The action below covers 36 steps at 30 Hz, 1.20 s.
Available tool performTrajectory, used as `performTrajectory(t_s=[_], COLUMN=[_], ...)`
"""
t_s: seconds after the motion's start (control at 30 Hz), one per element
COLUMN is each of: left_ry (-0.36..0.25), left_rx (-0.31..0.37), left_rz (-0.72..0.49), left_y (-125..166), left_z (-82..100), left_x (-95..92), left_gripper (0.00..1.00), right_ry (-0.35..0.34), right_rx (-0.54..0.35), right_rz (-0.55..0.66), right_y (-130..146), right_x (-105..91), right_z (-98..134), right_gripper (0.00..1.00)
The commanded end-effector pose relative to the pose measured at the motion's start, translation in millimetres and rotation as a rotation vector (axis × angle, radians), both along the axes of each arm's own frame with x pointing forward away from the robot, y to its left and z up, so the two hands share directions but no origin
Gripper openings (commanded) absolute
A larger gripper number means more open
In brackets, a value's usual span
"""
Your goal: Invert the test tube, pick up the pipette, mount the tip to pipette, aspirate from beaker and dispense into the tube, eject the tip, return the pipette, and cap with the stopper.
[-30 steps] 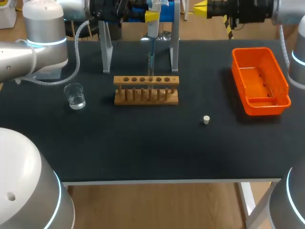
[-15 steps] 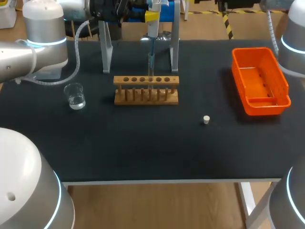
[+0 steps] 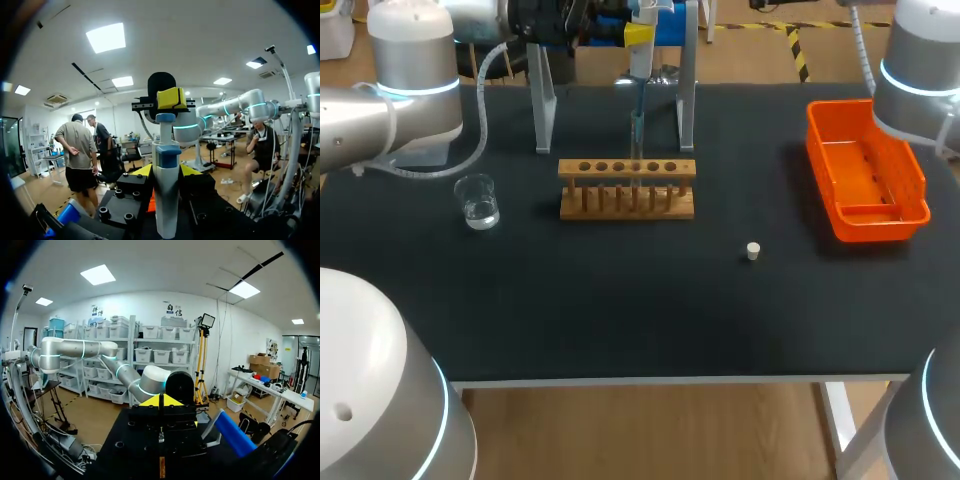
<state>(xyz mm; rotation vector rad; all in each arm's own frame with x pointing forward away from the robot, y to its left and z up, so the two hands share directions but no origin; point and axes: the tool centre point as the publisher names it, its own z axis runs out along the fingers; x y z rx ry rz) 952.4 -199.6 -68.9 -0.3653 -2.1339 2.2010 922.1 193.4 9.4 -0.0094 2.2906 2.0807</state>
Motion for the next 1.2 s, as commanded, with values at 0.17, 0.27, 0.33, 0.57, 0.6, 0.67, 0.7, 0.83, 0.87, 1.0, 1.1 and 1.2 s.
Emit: performTrajectory(t_s=[0.17,0.27,0.33,0.57,0.6,0.67,0.7,0.83,0.87,1.0,1.1,1.2], left_ry=[-0.001,-0.001,-0.001,-0.001,-0.001,-0.001,-0.001,-0.001,-0.001,-0.001,-0.001,-0.001], left_rx=[-0.002,-0.002,-0.002,-0.002,-0.002,-0.002,-0.002,-0.002,-0.002,-0.002,-0.002,-0.002], left_rz=[-0.007,-0.007,-0.007,-0.007,-0.007,-0.007,-0.007,-0.007,-0.007,-0.007,-0.007,-0.007], left_y=[1,1,1,1,1,1,1,1,1,1,1,1], left_z=[-0.5,-0.5,-0.5,-0.5,-0.5,-0.5,-0.5,-0.5,-0.5,-0.5,-0.5,-0.5], left_x=[2.4,2.4,2.4,2.4,2.4,2.4,2.4,2.4,2.4,2.4,2.4,2.4], left_gripper=[0.00,0.00,0.00,0.00,0.00,0.00,0.00,0.00,0.00,0.00,0.00,0.00], right_ry=[-0.005,-0.003,0.000,-0.007,-0.006,-0.006,-0.005,-0.001,0.000,0.001,0.004,0.007], right_rx=[-0.017,-0.017,-0.015,-0.010,-0.010,-0.012,-0.013,-0.017,-0.017,-0.021,-0.024,-0.028], right_rz=[0.006,0.006,0.008,0.011,0.013,0.016,0.017,0.020,0.022,0.025,0.026,0.028], right_y=[16,19,21,27,28,30,30,32,32,34,35,36], right_x=[13.0,16.7,18.1,20.6,20.7,20.9,21.2,21.8,21.7,20.7,21.0,20.7], right_z=[-4,-6,-6,-6,-6,-8,-9,-11,-11,-13,-14,-17], right_gripper=[0.00,0.00,0.00,0.00,0.00,0.00,0.00,0.00,0.00,0.00,0.00,0.00])
